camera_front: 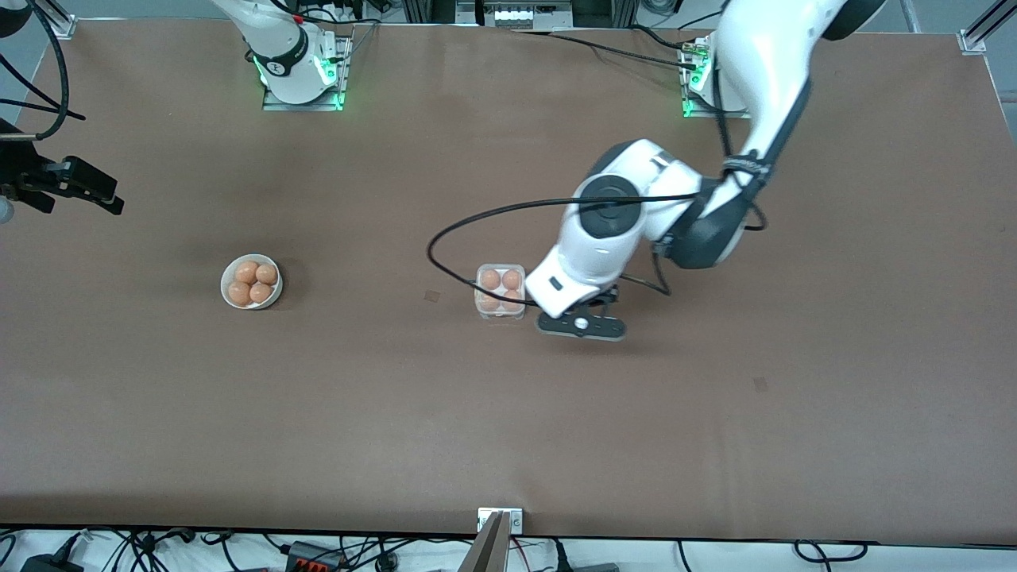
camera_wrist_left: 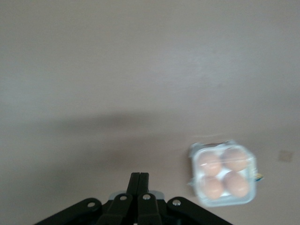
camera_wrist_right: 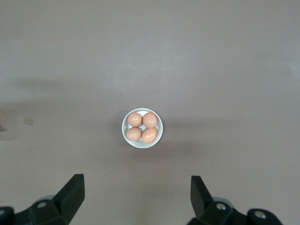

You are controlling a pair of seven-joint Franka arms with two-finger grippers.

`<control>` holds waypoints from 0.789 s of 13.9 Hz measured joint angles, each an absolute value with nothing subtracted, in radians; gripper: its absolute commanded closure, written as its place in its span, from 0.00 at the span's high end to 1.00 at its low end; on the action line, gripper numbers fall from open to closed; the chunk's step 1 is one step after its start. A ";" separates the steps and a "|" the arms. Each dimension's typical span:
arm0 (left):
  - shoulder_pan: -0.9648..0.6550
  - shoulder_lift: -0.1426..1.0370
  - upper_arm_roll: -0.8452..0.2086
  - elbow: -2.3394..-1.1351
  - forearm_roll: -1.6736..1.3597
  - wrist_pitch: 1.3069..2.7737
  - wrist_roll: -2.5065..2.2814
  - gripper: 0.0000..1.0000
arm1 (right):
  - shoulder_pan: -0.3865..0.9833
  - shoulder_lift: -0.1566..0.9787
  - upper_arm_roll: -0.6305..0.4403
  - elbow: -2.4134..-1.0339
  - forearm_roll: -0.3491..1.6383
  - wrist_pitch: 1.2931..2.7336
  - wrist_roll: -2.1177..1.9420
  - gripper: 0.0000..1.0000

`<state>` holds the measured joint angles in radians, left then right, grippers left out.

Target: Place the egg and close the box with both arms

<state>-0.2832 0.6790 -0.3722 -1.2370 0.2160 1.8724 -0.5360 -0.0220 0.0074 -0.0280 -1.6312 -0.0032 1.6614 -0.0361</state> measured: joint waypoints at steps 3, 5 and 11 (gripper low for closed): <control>-0.178 0.615 -0.391 -1.262 0.206 1.729 -0.371 0.00 | -0.022 0.006 -0.028 -1.629 -0.003 1.661 -0.036 1.00; -0.081 0.569 -0.432 -1.279 0.204 1.653 -0.282 0.00 | -0.022 0.006 -0.027 -1.629 -0.006 1.661 -0.036 1.00; 0.224 0.368 -0.550 -1.443 0.179 1.603 -0.075 0.00 | -0.022 0.006 -0.027 -1.629 -0.008 1.662 -0.036 1.00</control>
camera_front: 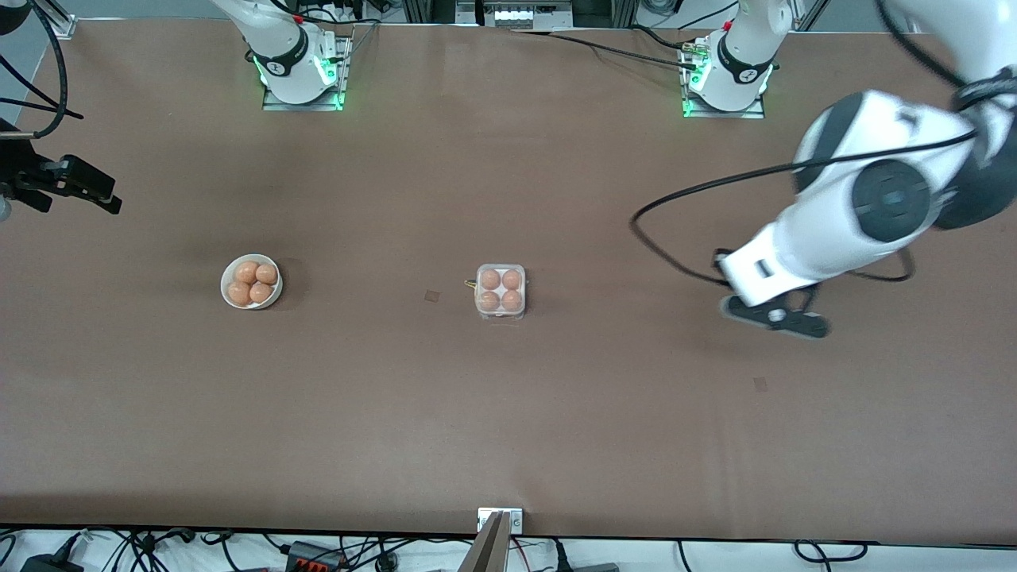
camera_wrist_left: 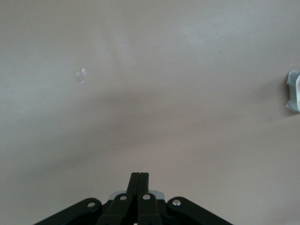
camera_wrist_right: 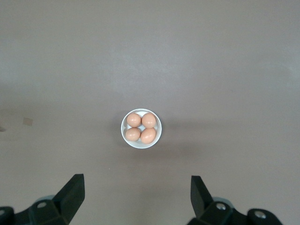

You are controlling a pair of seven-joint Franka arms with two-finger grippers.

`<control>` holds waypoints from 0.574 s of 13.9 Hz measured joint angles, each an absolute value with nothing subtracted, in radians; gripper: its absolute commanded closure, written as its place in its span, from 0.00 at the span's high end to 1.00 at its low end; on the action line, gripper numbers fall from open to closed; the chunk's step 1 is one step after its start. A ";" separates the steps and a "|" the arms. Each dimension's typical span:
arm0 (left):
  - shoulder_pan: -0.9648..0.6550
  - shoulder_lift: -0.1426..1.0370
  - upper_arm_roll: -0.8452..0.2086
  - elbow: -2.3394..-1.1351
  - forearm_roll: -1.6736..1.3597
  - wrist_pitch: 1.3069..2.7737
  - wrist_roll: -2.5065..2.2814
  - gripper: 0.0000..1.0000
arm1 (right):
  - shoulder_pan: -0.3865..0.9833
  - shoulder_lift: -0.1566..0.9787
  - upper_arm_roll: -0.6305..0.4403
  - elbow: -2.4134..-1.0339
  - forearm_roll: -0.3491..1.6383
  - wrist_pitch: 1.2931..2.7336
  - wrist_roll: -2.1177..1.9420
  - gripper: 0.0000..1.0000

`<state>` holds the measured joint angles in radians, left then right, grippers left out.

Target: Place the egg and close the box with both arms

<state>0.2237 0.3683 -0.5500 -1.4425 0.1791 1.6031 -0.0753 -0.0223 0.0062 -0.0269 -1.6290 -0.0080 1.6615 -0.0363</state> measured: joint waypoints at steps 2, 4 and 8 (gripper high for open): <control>0.312 0.304 -0.586 -1.474 0.152 1.556 -0.052 0.00 | -0.022 0.006 -0.027 -1.629 -0.008 1.662 -0.036 1.00; 0.365 0.245 -0.606 -1.484 0.127 1.507 -0.039 0.00 | -0.022 0.006 -0.027 -1.629 -0.008 1.663 -0.036 1.00; 0.457 0.153 -0.611 -1.497 0.055 1.439 0.011 0.00 | -0.022 0.006 -0.027 -1.629 -0.008 1.663 -0.036 1.00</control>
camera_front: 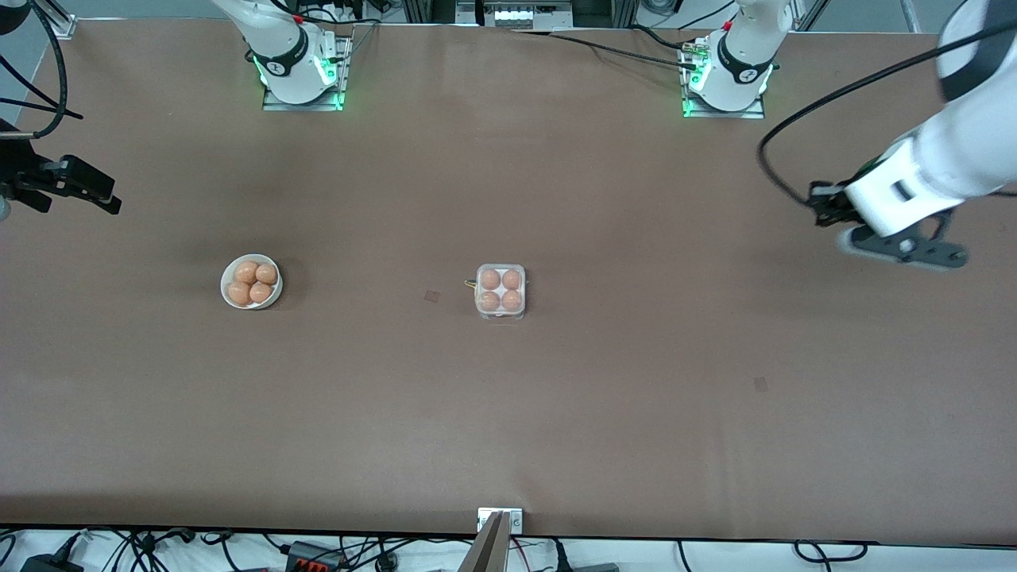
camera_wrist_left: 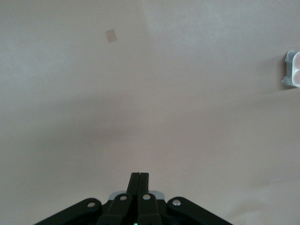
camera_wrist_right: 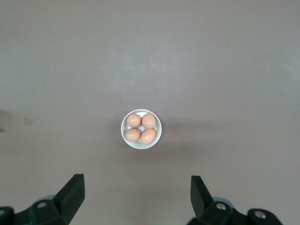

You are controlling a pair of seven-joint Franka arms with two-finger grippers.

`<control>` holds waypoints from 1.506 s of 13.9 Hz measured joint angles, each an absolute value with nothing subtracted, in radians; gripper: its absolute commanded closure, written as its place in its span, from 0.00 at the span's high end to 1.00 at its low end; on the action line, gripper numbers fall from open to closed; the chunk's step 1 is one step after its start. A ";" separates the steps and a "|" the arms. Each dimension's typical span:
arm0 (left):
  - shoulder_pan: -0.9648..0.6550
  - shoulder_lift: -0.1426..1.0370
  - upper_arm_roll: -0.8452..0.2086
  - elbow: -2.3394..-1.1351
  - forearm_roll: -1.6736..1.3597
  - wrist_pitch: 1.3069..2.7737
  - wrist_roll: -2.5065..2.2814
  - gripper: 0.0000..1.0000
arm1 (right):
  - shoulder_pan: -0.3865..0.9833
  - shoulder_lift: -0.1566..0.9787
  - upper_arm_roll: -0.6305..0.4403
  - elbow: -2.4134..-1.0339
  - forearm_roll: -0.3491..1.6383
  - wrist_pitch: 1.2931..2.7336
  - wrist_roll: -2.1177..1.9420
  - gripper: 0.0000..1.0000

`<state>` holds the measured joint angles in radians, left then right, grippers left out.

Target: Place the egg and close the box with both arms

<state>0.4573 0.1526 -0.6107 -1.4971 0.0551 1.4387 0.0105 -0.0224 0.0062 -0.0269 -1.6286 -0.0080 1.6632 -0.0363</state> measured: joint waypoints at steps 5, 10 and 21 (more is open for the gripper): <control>0.470 0.124 -0.620 -1.521 0.052 1.427 0.021 0.01 | -0.022 0.006 -0.027 -1.629 -0.008 1.661 -0.036 1.00; 0.470 0.119 -0.621 -1.529 0.052 1.429 0.021 0.03 | -0.022 0.006 -0.027 -1.629 -0.008 1.659 -0.036 1.00; 0.205 0.106 -0.304 -1.533 0.035 1.432 0.019 1.00 | -0.022 0.006 -0.027 -1.629 -0.008 1.655 -0.037 1.00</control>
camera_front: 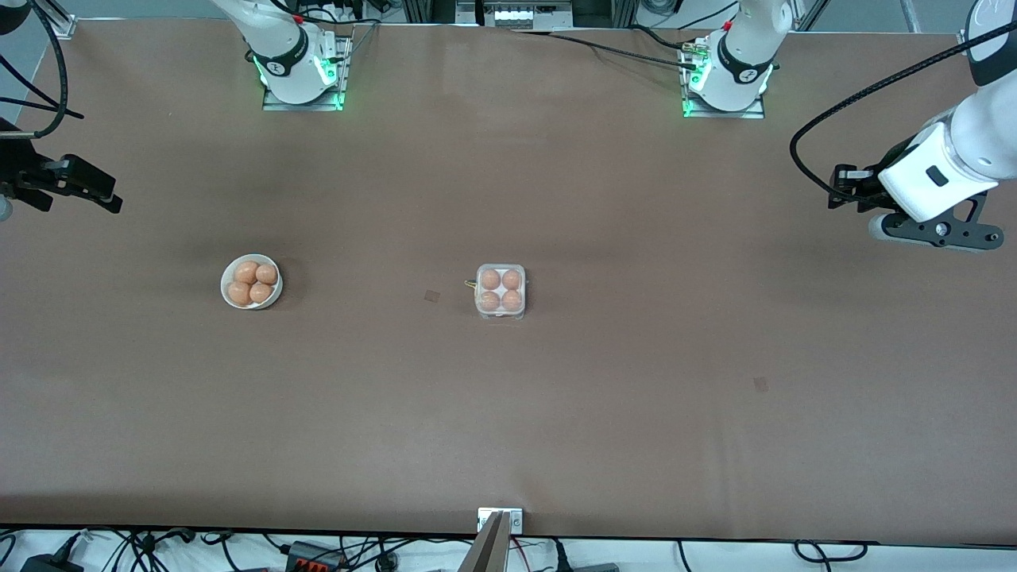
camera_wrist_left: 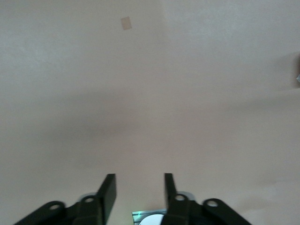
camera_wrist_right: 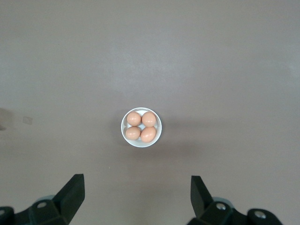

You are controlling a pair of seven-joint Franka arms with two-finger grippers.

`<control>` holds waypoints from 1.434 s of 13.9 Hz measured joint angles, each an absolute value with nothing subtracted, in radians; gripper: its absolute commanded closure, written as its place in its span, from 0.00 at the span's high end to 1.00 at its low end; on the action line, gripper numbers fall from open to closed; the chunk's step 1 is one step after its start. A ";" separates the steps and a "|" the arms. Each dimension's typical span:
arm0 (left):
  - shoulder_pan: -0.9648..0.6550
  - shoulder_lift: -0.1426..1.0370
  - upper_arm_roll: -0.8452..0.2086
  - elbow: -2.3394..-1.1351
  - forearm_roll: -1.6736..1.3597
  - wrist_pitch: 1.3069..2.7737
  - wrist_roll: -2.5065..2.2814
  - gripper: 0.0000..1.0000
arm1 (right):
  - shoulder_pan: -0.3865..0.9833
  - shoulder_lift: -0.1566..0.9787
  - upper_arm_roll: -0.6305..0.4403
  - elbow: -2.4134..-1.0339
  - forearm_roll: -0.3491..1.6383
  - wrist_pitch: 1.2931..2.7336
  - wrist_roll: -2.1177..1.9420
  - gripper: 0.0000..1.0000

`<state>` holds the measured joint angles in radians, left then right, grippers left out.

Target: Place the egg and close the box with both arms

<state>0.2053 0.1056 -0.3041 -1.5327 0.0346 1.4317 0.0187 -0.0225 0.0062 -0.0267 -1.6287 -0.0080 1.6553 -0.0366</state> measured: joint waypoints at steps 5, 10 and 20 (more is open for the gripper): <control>0.171 0.099 -0.238 -1.532 0.034 1.438 0.019 1.00 | -0.022 0.006 -0.027 -1.629 -0.008 1.655 -0.036 1.00; 0.169 0.072 -0.220 -1.521 0.033 1.445 0.007 1.00 | -0.022 0.006 -0.027 -1.629 -0.008 1.656 -0.036 1.00; 0.169 0.008 -0.203 -1.604 -0.022 1.582 0.004 1.00 | -0.022 0.006 -0.027 -1.629 -0.008 1.656 -0.036 1.00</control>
<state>0.1694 0.0080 -0.2030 -1.6041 -0.0217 1.5818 0.0037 -0.0225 0.0062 -0.0267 -1.6288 -0.0080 1.6563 -0.0364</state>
